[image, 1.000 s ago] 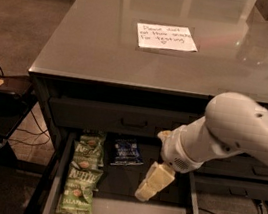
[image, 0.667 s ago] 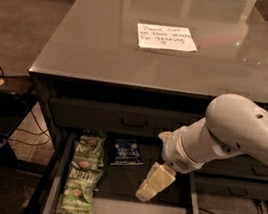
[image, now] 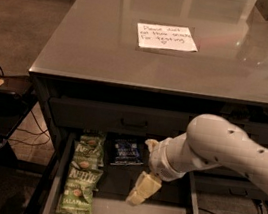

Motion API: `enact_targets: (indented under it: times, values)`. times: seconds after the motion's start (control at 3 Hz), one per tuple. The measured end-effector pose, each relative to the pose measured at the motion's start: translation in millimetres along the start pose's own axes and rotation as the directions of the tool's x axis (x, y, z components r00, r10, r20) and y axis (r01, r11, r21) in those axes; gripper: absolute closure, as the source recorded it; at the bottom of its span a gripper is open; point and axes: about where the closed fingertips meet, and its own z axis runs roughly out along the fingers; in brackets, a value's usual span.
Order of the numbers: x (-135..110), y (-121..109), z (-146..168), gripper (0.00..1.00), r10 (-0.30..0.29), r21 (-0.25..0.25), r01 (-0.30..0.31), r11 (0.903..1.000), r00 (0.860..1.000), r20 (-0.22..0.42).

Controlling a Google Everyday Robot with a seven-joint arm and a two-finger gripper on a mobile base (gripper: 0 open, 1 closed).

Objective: Pick green jalapeno chip bag from middle drawer and place on counter

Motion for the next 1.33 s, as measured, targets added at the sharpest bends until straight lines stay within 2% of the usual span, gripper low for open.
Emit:
enact_targets:
  times: [0.33, 0.67, 1.0, 1.33]
  values:
    - [-7.2, -7.4, 50.7, 0.0, -0.022, -0.01, 0.023, 0.9997, 0.997, 0.077]
    - [-18.0, -17.9, 100.2, 0.0, -0.004, -0.025, 0.009, 0.9997, 0.985, 0.175]
    - [-26.8, -18.8, 149.5, 0.0, 0.05, -0.085, -0.031, 0.9959, 0.969, 0.242]
    - [-21.4, -14.8, 158.7, 0.0, 0.068, -0.106, -0.043, 0.9934, 0.967, 0.244]
